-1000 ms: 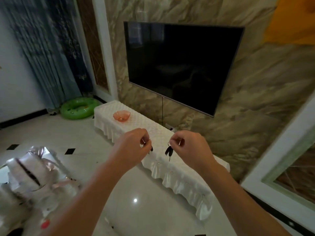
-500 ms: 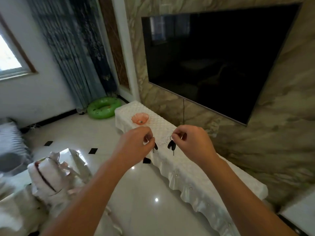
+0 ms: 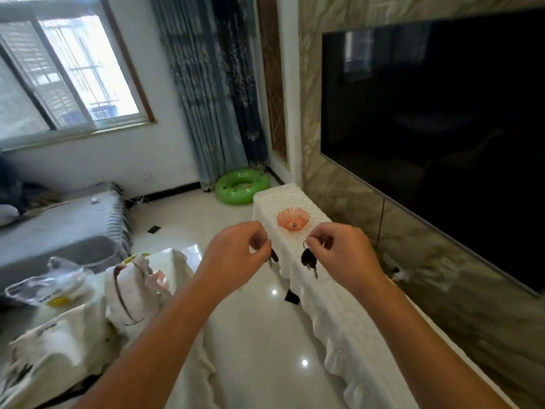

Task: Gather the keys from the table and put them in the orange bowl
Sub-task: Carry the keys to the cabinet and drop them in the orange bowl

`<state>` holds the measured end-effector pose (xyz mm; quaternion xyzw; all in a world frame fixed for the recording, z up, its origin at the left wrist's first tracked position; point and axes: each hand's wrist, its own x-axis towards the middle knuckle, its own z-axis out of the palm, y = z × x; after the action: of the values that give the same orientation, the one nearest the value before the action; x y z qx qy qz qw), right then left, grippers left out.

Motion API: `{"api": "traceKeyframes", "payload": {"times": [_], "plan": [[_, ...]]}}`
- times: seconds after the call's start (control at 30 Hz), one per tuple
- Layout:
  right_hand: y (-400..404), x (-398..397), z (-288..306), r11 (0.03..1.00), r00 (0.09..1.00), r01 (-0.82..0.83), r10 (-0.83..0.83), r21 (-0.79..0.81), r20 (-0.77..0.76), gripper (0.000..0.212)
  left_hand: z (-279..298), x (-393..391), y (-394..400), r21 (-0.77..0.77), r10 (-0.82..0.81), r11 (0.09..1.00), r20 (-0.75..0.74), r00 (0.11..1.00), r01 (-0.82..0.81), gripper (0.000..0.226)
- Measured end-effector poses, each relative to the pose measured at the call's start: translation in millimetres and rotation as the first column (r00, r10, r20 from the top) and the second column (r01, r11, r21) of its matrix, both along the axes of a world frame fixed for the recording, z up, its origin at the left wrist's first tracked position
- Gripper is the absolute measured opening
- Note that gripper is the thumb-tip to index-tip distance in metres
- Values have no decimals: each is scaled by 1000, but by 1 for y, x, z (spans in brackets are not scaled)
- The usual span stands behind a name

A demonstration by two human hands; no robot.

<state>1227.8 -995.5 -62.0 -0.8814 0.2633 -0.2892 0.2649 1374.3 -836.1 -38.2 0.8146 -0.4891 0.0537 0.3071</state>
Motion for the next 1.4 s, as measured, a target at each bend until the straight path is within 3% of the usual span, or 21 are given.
{"api": "traceKeyframes", "payload": {"times": [0.37, 0.73, 1.2, 1.4], "plan": [[-48, 162, 7, 994, 996, -76, 71, -79, -62, 7, -12, 144, -50, -33, 49, 998, -43, 998, -51, 8], [-110, 288, 20, 993, 996, -80, 76, -83, -56, 9, -4, 272, -117, -35, 12, 999, 13, 1000, -11, 8], [-266, 461, -5, 974, 976, -220, 220, 54, 13, 9, -5, 415, -252, 71, 149, 986, 49, 988, -152, 11], [-326, 511, -5, 963, 964, -267, 267, 42, -3, 8, -13, 459, -307, 44, 180, 983, 4, 984, -180, 11]]}}
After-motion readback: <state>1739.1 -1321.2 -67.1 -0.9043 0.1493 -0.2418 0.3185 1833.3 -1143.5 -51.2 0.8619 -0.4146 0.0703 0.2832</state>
